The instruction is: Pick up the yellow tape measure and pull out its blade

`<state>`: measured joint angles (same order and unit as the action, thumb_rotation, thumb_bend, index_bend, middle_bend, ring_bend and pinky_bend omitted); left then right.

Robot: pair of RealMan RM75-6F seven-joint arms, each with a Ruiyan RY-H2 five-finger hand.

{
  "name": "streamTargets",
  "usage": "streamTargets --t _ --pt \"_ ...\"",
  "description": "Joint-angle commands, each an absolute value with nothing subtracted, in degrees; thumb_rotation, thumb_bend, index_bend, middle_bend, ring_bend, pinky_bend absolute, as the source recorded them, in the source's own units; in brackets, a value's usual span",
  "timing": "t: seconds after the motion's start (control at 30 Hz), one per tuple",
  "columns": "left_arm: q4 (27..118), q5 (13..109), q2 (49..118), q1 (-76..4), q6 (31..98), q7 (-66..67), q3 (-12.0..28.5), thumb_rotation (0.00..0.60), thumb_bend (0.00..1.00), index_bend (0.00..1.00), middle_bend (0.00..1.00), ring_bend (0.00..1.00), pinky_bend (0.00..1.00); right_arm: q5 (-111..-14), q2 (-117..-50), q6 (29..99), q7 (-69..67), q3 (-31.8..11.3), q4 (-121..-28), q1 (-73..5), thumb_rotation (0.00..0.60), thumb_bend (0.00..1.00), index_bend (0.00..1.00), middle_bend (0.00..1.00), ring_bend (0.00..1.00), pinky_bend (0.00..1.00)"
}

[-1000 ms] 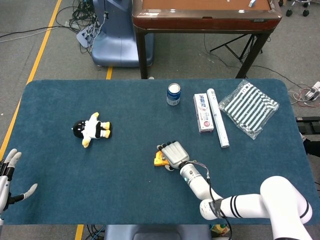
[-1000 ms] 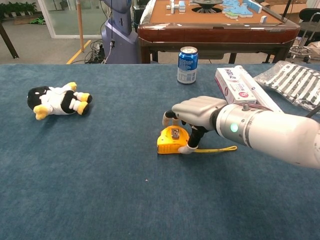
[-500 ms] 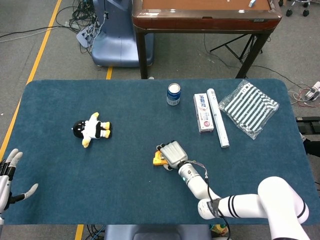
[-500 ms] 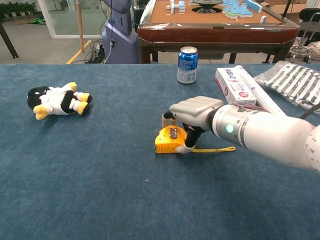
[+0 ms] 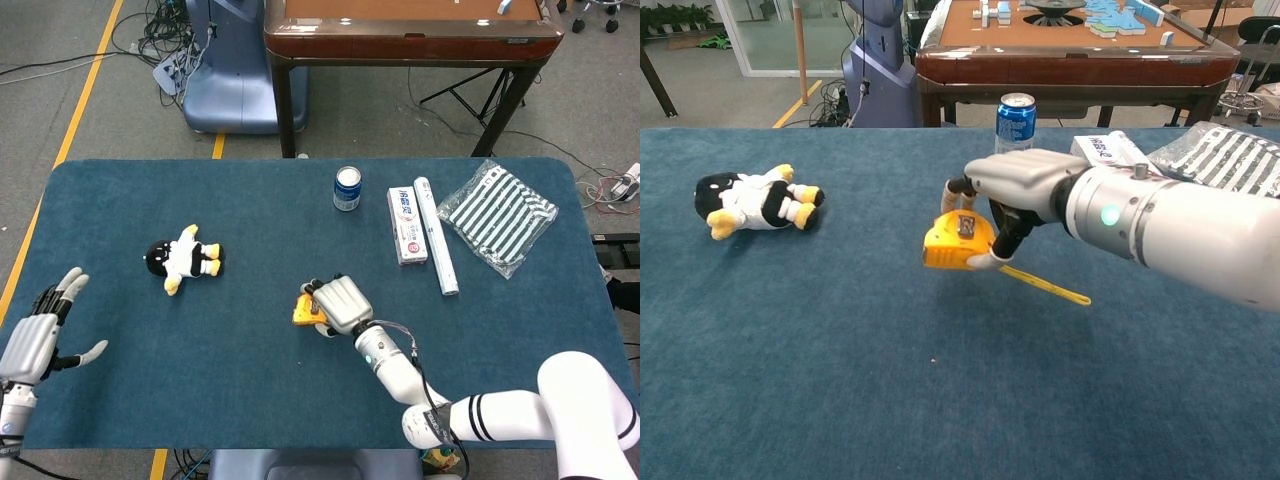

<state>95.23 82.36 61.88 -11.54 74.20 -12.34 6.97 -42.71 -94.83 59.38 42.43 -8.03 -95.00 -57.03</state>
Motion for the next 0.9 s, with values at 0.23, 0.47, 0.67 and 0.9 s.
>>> streamTargets --t 0.23,0.47,0.67,0.9 --pt "96.9 79.1 64.6 -18.7 66.6 -13.8 10.5 0.600 0.19 0.00 0.00 0.00 0.00 -38.1 -96.1 66.3 47.5 -12.8 -100.0 -58.9 0.600 0.65 0.54 0.56 0.49 0.32" --pt "99.6 76.3 66.3 -21.7 64.0 -13.3 11.7 0.600 0.19 0.00 0.00 0.00 0.00 -37.2 -99.4 69.8 49.2 -14.8 -99.6 -60.1 0.600 0.65 0.54 0.56 0.49 0.32" --pt "101.3 74.8 67.8 -23.5 62.7 -11.6 11.9 0.600 0.19 0.00 0.00 0.00 0.00 -37.2 -102.0 71.4 50.1 -16.5 -98.3 -61.2 0.600 0.65 0.55 0.57 0.50 0.32" --pt "102.5 73.4 69.9 -24.9 62.1 -11.7 12.2 0.600 0.19 0.00 0.00 0.00 0.00 -36.4 -104.1 71.8 51.4 -18.2 -97.1 -62.7 0.600 0.66 0.55 0.57 0.50 0.32"
